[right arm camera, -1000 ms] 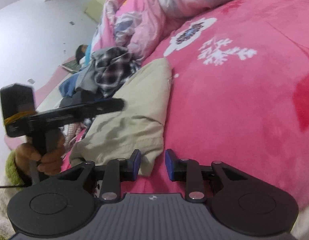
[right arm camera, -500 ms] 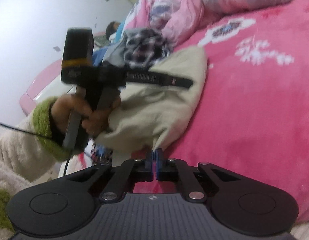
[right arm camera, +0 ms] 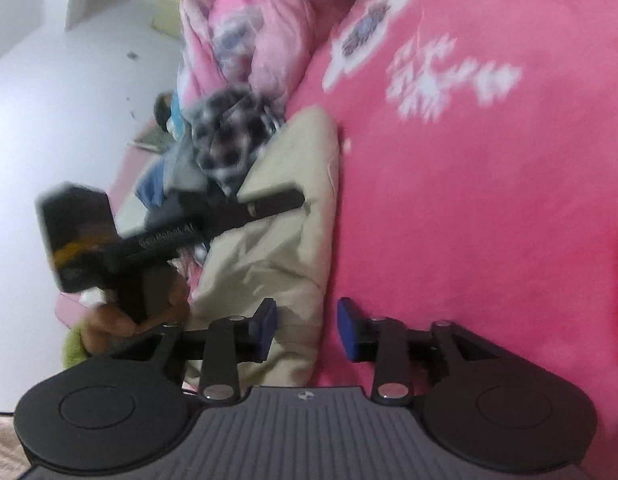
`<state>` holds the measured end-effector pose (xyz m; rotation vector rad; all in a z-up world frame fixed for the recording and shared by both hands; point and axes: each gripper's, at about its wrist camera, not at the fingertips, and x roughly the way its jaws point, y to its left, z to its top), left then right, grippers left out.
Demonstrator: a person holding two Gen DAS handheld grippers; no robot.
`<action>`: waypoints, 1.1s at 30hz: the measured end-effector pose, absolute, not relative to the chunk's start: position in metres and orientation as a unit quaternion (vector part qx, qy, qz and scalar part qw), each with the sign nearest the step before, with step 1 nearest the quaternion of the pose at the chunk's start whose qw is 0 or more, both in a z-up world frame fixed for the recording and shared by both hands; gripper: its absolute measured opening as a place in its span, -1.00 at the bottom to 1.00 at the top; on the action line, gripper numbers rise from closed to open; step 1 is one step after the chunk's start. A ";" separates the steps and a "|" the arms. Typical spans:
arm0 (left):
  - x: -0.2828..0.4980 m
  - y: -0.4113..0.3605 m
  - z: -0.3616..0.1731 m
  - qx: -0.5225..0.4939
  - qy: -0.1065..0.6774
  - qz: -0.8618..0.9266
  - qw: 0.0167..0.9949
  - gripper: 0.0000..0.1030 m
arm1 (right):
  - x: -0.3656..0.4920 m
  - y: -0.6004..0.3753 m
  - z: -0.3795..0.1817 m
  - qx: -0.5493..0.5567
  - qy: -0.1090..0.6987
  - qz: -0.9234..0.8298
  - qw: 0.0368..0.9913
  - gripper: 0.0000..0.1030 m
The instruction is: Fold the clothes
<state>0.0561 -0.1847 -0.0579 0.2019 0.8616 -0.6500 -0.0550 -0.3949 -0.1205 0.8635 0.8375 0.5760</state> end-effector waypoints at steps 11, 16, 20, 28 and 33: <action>0.057 -0.211 -0.070 0.155 0.398 -0.263 0.865 0.24 | -0.081 -0.384 -0.109 0.380 0.366 0.291 0.798 -0.79; 0.056 -0.216 -0.072 0.162 0.396 -0.255 0.867 0.24 | -0.096 -0.377 -0.105 0.336 0.363 0.286 0.821 -0.81; 0.057 -0.214 -0.067 0.154 0.401 -0.253 0.867 0.22 | -0.100 -0.387 -0.115 0.362 0.386 0.288 0.798 -0.90; 0.027 -0.157 -0.003 0.076 0.358 -0.258 0.894 0.22 | -0.134 -0.424 -0.109 0.399 0.356 0.247 0.808 -0.87; -0.012 -0.092 0.032 0.044 0.318 -0.235 0.918 0.23 | -0.123 -0.404 -0.069 0.324 0.309 0.244 0.860 -0.86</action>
